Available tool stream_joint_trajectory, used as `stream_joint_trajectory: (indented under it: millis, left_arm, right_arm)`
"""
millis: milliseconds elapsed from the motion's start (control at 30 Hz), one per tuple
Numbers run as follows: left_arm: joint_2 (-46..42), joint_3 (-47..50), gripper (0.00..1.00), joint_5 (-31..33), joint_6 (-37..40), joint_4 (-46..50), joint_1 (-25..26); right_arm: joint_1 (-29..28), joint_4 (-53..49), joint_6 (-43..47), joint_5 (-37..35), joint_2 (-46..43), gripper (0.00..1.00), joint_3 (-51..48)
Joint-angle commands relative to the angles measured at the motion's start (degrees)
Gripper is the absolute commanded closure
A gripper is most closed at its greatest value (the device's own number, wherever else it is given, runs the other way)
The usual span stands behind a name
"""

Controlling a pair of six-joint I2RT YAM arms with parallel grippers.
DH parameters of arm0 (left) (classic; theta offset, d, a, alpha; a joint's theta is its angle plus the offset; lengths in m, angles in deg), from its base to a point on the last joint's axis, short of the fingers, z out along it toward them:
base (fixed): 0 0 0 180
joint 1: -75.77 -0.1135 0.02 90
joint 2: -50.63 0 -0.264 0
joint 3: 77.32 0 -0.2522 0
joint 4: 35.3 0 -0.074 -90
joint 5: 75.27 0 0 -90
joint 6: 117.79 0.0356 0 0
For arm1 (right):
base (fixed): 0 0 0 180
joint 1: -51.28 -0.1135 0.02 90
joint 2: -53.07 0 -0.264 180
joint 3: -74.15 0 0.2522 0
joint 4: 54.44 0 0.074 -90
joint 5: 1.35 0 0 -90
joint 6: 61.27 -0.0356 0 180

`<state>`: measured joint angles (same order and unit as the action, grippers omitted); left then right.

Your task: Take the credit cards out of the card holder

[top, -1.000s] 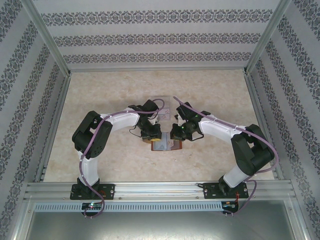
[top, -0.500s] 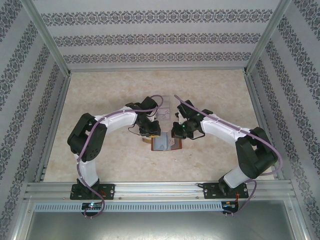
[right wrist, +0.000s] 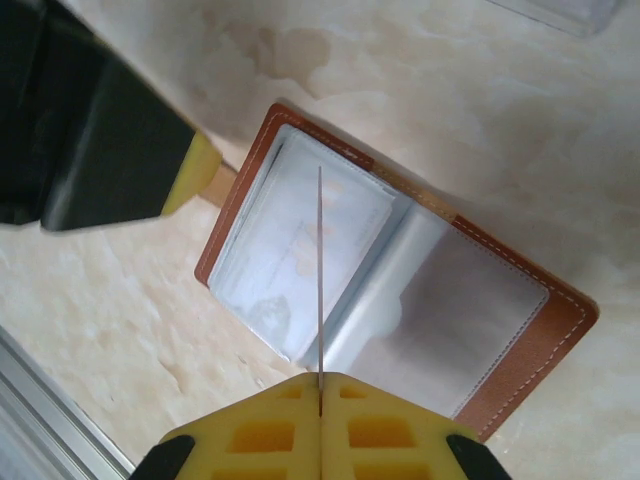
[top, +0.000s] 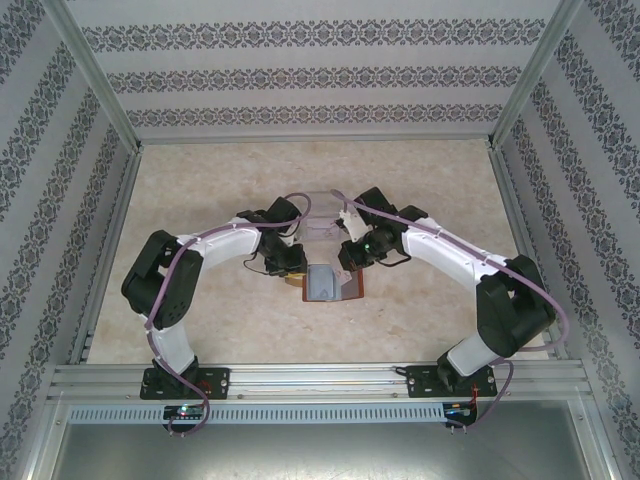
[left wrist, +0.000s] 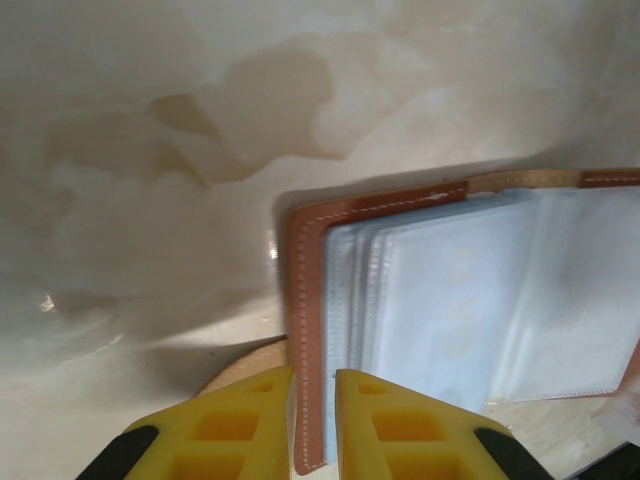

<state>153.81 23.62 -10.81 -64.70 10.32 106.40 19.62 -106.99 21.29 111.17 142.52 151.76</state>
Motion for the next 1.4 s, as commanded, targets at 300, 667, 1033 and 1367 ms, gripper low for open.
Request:
stream_joint_trajectory:
  millis: [300, 667, 1033, 1367]
  left_arm:
    - [-5.90, 5.27, 0.82, 0.76, -1.03, -2.72, -4.36]
    - [-10.68, 9.59, 0.82, 1.78, -1.33, -2.44, -7.23]
    - [-14.65, 12.77, 0.81, 2.47, -2.00, -2.13, -8.08]
    - [-16.78, 14.81, 0.81, 2.70, -3.14, -2.31, -8.13]
  right_arm:
    - [-2.48, -17.17, 35.30, -10.20, 6.93, 0.93, 10.59]
    - [-3.67, -24.58, 49.32, -15.20, 17.52, 0.95, 23.86]
    - [-2.71, -33.10, 55.46, -17.96, 28.28, 0.95, 44.39]
    - [-1.39, -42.60, 59.59, -17.17, 38.85, 0.98, 64.15]
